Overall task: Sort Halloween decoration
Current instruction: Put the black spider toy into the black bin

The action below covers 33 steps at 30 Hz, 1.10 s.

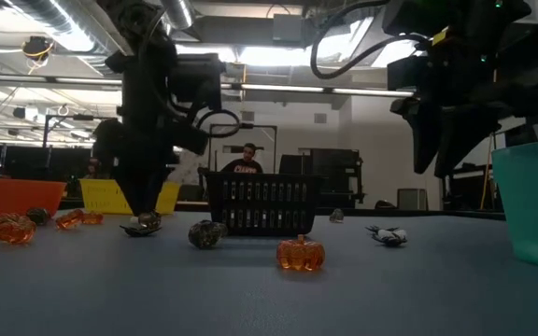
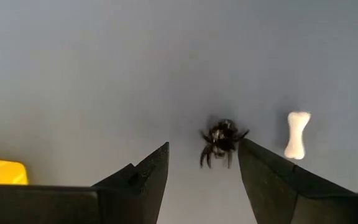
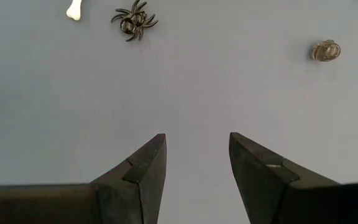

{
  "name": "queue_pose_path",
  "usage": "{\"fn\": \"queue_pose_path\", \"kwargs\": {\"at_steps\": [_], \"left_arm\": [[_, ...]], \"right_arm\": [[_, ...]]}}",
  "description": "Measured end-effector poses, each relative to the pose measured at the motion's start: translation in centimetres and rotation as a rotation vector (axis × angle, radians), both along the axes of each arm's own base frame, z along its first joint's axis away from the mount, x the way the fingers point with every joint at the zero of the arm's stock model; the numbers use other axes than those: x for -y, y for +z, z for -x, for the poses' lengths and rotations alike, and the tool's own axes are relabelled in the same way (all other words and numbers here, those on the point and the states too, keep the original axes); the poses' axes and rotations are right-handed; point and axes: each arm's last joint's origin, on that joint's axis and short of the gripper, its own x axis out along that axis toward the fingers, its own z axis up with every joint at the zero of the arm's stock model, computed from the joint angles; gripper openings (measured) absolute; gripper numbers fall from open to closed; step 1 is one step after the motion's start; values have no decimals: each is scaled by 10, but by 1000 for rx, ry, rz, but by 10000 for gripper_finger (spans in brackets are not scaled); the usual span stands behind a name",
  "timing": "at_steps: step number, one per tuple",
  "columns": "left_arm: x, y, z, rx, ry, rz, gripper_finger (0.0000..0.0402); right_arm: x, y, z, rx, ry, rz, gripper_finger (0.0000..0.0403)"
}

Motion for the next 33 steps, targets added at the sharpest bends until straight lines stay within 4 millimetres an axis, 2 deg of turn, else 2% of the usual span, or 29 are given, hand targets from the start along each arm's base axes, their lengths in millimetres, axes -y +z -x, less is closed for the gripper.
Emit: {"fn": "queue_pose_path", "kwargs": {"at_steps": [20, 33], "left_arm": [[1, -4, 0, 37, -5, 30, 175], [2, -4, -1, 40, -6, 50, 112]], "right_arm": [[0, 0, 0, 5, 0, -1, 175], [0, 0, -1, 8, 0, -1, 175]]}}
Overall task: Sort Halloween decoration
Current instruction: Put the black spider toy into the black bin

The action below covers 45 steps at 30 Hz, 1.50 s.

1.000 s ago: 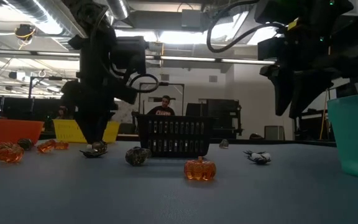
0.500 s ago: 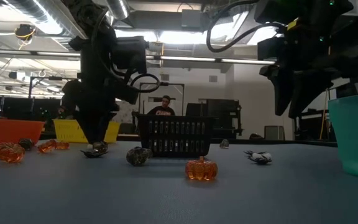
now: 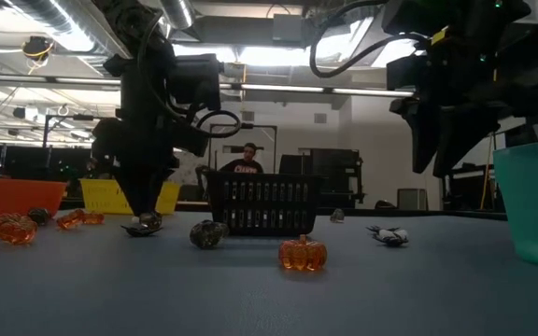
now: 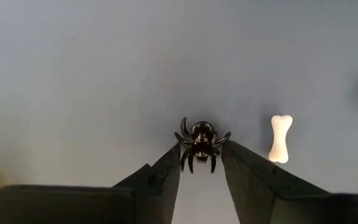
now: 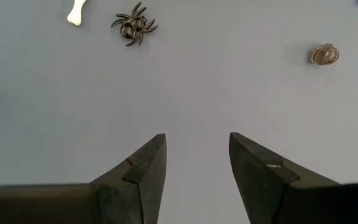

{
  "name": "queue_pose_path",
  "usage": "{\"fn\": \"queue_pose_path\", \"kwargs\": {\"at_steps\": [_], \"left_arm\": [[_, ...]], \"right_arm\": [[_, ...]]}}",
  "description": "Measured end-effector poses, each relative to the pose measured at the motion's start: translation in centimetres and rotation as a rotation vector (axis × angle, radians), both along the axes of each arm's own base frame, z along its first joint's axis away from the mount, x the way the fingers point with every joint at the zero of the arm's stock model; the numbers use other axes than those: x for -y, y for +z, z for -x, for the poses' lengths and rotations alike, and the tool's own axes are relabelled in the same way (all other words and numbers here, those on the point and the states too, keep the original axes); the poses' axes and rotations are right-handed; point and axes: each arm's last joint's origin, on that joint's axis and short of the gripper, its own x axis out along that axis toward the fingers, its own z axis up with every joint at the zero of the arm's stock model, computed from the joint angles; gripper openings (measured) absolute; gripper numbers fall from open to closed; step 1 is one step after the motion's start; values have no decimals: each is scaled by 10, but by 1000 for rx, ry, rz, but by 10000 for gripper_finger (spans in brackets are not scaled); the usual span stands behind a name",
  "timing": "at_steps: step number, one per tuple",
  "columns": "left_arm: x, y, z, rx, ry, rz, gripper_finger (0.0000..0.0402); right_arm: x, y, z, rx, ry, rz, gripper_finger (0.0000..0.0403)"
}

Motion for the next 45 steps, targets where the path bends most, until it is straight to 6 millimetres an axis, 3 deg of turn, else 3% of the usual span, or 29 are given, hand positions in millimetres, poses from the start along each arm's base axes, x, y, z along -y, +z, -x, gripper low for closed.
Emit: {"fn": "queue_pose_path", "kwargs": {"at_steps": [13, 33, 45], "left_arm": [[0, 0, 0, 0, 2, -1, 86], [0, 0, 0, 1, 32, 0, 84], [-5, 21, -18, 75, 37, -19, 83]], "right_arm": [[0, 0, 0, 0, 0, 0, 175], [0, 0, 0, -1, 1, 0, 175], [0, 0, 0, 4, 1, 0, 175]]}}
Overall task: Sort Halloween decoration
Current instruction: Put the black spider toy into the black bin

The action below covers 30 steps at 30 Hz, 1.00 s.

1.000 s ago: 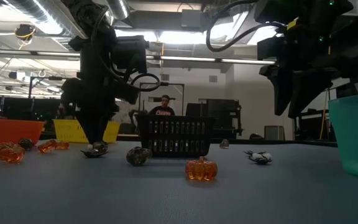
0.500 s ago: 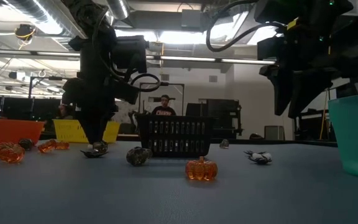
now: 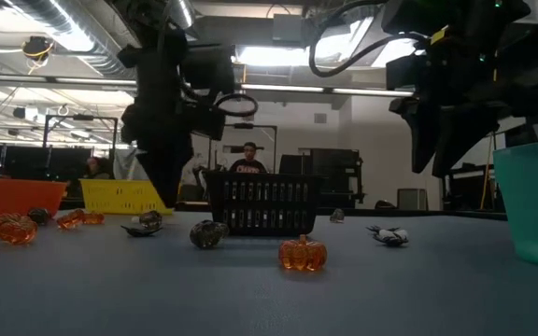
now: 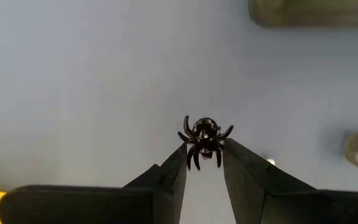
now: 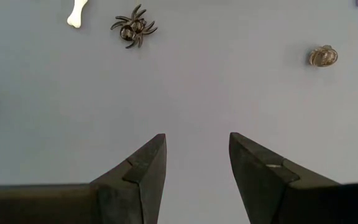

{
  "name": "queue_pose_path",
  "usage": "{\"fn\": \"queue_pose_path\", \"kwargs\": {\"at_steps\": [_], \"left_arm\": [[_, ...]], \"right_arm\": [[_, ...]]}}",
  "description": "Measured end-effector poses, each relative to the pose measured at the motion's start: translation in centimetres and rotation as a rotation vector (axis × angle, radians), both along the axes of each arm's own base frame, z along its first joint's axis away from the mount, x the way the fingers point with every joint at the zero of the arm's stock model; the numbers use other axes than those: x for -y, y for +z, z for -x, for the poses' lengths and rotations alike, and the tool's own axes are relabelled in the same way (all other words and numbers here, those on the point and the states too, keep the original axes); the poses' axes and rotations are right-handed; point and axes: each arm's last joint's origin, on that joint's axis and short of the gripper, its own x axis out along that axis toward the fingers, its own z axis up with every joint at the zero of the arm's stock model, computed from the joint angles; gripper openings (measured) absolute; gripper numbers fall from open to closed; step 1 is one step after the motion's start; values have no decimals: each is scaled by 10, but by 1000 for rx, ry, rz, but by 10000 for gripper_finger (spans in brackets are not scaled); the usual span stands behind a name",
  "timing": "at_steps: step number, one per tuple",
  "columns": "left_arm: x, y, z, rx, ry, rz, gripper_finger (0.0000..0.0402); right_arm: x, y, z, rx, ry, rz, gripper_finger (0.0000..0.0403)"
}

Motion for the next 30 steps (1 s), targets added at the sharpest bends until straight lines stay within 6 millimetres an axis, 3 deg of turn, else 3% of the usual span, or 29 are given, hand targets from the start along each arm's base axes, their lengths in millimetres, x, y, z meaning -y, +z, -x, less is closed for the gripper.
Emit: {"fn": "queue_pose_path", "kwargs": {"at_steps": [14, 30], "left_arm": [[-2, 42, -22, 77, -14, 34, 84], [30, 58, -50, 341, -128, 43, 84]], "right_arm": [[0, 0, 0, 3, 0, -1, 175], [0, 0, -1, 11, 0, -1, 175]]}}
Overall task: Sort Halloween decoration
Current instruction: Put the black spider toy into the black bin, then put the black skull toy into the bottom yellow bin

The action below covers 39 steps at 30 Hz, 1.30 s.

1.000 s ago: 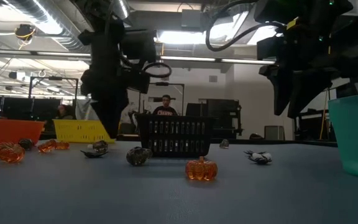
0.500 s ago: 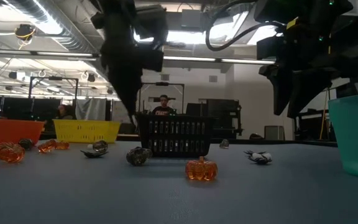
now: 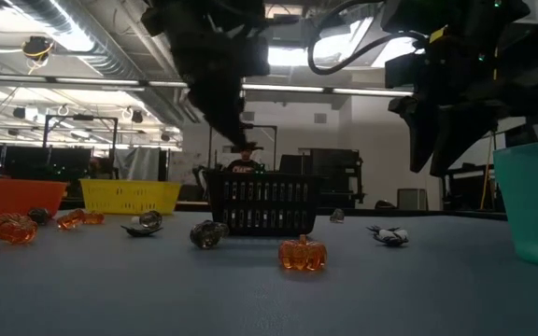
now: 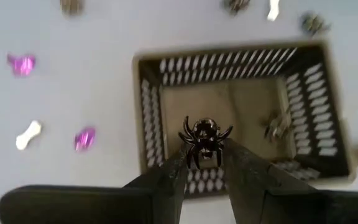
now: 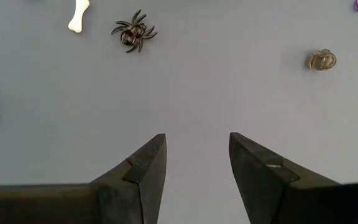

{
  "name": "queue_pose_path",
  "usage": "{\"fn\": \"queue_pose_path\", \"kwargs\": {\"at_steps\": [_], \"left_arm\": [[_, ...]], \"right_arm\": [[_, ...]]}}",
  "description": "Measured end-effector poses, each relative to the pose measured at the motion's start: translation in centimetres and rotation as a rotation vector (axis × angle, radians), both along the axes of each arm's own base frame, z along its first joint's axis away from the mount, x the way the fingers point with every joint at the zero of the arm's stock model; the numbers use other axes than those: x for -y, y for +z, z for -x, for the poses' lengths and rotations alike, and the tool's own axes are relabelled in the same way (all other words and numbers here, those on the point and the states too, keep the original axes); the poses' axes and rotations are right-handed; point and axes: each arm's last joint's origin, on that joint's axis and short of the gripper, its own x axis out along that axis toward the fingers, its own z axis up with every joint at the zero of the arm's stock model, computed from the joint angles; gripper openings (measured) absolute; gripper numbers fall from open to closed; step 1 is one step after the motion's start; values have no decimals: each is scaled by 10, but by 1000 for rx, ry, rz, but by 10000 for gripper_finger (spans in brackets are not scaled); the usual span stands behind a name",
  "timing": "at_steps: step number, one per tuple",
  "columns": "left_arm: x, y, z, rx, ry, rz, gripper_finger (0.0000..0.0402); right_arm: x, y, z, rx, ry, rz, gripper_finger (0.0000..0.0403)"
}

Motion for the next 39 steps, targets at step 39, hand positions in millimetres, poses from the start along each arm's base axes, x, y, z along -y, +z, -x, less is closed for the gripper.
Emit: {"fn": "queue_pose_path", "kwargs": {"at_steps": [39], "left_arm": [[17, 7, -10, 119, -13, -83, 170]], "right_arm": [[0, 0, 0, 0, 0, 0, 175]]}}
